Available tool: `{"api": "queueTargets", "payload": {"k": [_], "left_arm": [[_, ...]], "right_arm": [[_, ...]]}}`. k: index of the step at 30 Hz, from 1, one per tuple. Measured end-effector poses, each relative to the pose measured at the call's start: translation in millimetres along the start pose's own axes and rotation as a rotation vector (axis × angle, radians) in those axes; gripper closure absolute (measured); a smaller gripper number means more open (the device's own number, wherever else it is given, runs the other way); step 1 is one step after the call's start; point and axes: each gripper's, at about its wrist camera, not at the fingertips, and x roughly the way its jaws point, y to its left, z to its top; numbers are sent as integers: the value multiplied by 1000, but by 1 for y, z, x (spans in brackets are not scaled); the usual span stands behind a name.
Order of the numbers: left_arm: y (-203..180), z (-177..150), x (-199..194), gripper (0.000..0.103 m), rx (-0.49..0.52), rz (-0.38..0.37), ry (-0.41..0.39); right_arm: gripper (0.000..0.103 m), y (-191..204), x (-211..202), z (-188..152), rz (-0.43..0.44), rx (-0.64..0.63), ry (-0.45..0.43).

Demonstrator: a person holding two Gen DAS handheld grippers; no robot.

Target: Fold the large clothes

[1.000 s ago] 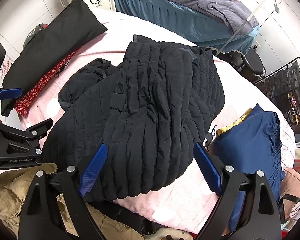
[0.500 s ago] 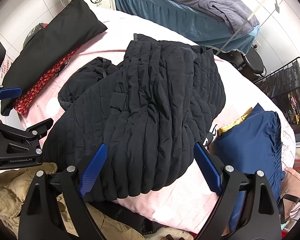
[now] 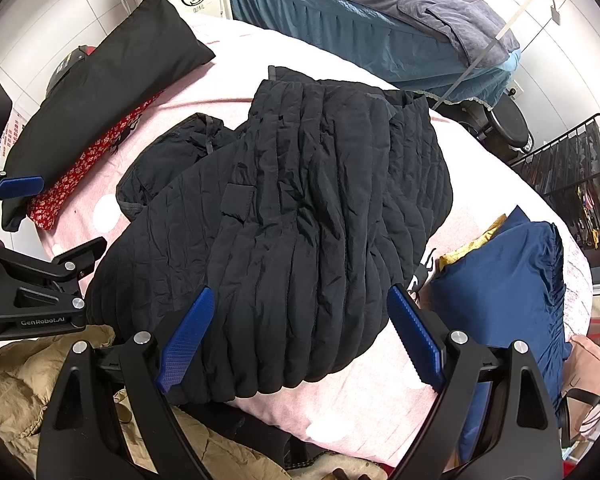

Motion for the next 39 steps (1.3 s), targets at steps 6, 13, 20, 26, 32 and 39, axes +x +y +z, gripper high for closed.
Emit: {"api": "queueTargets", "payload": {"k": [6,13,20,26,32,39], "left_arm": [[0,-1,1,6,1,2,2],[0,-1,1,6,0,2,3],[0,-1,1,6,1,2,4],[0,-1,1,6,1,2,6],[0,-2,2,6,2,3,7],[1,-4,4,6,4,2,13]], "right_arm": [[16,0,0,0,1,0,1],[16,0,3,0,2,1,6],[16,1,4,-1,2,-1,8],[16,1,5,-1,4,-1,10],[16,1,7,-2,6,-2,13],[16,0,9,-1,7,-3,18]]}}
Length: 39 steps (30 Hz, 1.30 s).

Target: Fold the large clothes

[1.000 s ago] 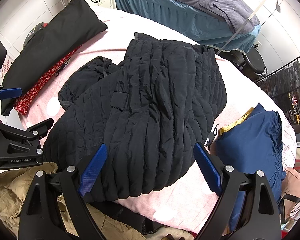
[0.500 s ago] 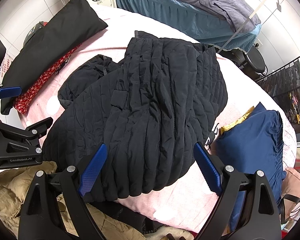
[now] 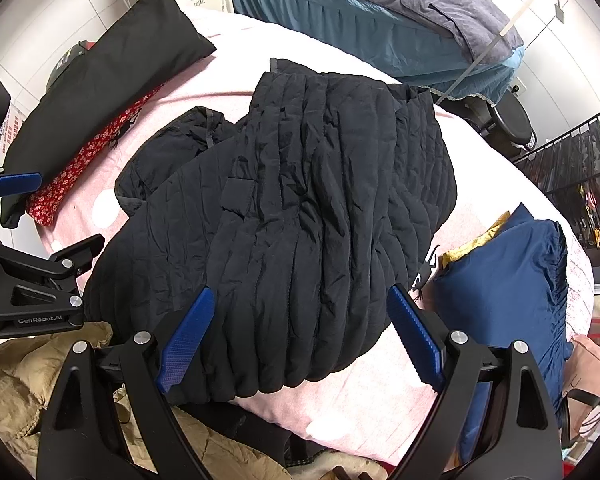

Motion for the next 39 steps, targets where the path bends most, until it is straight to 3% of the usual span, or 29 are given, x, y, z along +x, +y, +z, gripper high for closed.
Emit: {"api": "queueTargets", "payload": {"k": [19,23,28,30,32,35,39], "left_arm": [[-2,5,6,6,1,-10,26],[20,7,18,6,-58,-15,48],[91,0,38,6,-259,-57,32],[112,-5,50,6,-326,-97,29],[131,-13,69,6,-389,-186,21],[140,-19,108,7,-449,-286,53],[143,-28,156,8,-526,-360,98]], "right_arm": [[16,0,2,2,11,-6,-8],[16,-2,-1,14,49,3,-50],[16,0,0,50,164,-13,-109],[16,10,6,71,218,-45,-124],[16,29,20,99,271,-109,-116],[16,63,52,141,288,-172,-71],[16,102,117,184,214,-212,10]]}}
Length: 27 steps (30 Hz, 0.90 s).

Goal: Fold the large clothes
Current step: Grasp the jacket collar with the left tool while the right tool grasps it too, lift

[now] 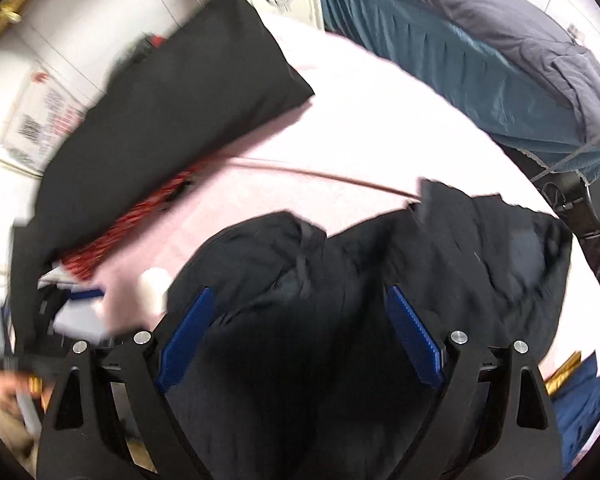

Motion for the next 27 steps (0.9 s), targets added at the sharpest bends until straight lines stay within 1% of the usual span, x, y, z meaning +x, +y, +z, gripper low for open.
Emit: {"api": "queueTargets", "payload": {"k": [1,2,4,5,6,8,10,11,12,13,14,15,17,19,20,21,23,24,25,26,27], "left_arm": [[4,1,11,8,-30,-41,10],[5,2,18,8,-51,-70,14],[2,5,26,8,-58,-121,9],[-3,9,31,8,-46,-141,6],[-7,12,35,8,-33,-141,5],[-20,22,47,9,7,-132,10],[-33,30,63,21,42,-116,46],[-41,33,71,32,61,-116,71],[-48,35,79,44,82,-112,98],[-56,35,88,53,106,-86,126],[-58,35,92,74,117,-56,135],[-62,34,93,80,120,-38,131],[-70,31,80,89,117,-61,89],[-81,27,64,93,147,-61,48],[-91,25,50,94,173,-62,12],[-100,23,35,95,194,-70,-23],[-125,22,-12,96,251,-99,-142],[-137,23,-35,96,276,-109,-202],[-155,26,-70,96,311,-129,-287],[-166,27,-93,96,331,-147,-339],[-185,27,-127,96,365,-165,-420]], "right_arm": [[16,4,26,10,-48,-28,40],[16,7,50,16,-116,-58,86],[16,12,89,20,-204,-122,163],[16,15,106,19,-227,-160,192],[16,16,117,16,-240,-189,205],[16,20,130,11,-246,-234,195],[21,23,136,6,-248,-281,162],[28,23,134,3,-236,-288,143],[51,22,130,1,-199,-281,129],[65,20,125,-2,-155,-258,123],[74,17,116,-6,-154,-231,100],[80,15,105,-10,-142,-210,75],[86,8,83,-18,-121,-160,29],[89,-14,42,-30,-57,-47,-55],[90,-25,24,-35,-27,-2,-89],[91,-44,-5,-43,13,66,-149],[91,-74,-61,-56,41,152,-277],[91,-82,-85,-58,45,179,-333],[91,-95,-115,-65,54,211,-399],[92,-109,-149,-73,68,242,-476],[92,-115,-174,-79,77,257,-531]]}}
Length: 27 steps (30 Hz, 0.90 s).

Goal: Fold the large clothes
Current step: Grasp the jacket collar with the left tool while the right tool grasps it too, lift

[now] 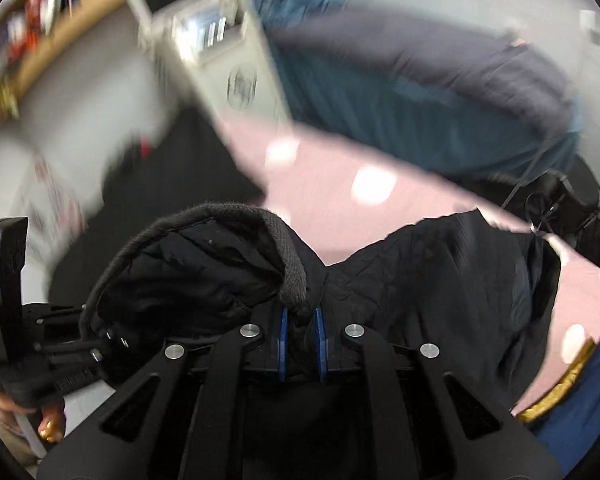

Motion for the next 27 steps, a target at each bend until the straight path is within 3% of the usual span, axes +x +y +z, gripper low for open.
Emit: {"api": "queueTargets", "payload": {"k": [4,6,9,13,15,18,22,25,27], "left_arm": [[-73,45,-97,97,185,16,-297],[-109,56,-141,97,260,20,-411],[-129,44,-188,97,315,1,-492],[-146,-1,-215,97,349,-52,-517],[-151,-24,-241,97,368,-75,-552],[-138,-49,-316,97,399,-122,-677],[-142,-54,-384,97,446,-186,-852],[-146,-56,-436,98,467,-252,-986],[-154,-51,-450,97,482,-252,-1050]], "right_arm": [[92,-2,-133,27,57,-15,-310],[92,5,-182,27,89,-13,-405],[92,-4,-239,13,160,11,-486],[93,-8,-293,-21,254,11,-525],[93,18,-314,-32,292,-31,-568],[93,43,-358,-38,373,-105,-664],[93,77,-426,-46,506,-213,-816],[93,100,-462,-45,546,-293,-916],[94,103,-471,-34,551,-302,-958]]}}
